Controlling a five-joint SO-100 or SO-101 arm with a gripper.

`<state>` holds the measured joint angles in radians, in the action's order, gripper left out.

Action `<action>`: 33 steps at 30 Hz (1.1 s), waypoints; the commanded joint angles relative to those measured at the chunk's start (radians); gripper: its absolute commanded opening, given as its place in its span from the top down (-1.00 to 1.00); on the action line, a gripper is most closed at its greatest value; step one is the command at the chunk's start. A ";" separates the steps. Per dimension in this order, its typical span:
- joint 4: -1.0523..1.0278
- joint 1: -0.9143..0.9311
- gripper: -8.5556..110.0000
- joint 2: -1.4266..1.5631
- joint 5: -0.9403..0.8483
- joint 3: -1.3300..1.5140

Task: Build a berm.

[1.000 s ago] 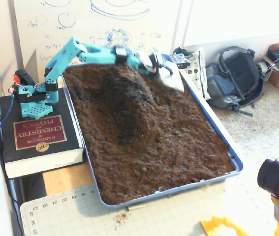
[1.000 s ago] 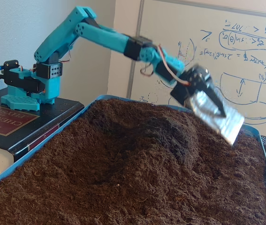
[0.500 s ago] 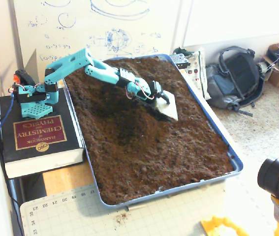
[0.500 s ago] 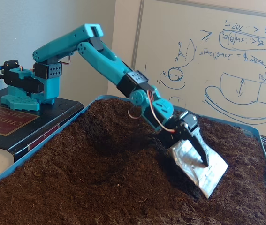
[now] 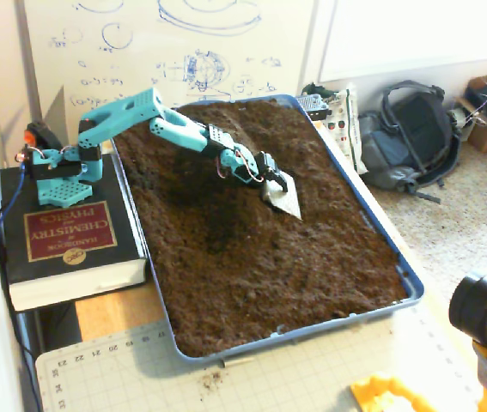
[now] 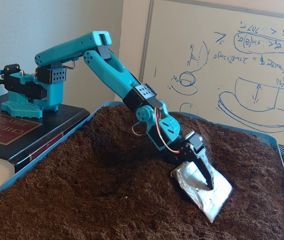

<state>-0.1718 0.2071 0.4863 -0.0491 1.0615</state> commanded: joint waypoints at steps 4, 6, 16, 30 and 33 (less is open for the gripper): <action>-0.256 0.035 0.86 0.087 -0.021 0.002; -0.311 0.035 0.86 0.107 -0.021 0.011; -0.486 0.031 0.86 0.184 -0.021 0.011; -0.486 0.029 0.86 0.420 -0.003 -0.008; -0.485 0.038 0.86 0.495 -0.003 -0.009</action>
<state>-0.6565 0.2178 0.7685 -0.0614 1.0830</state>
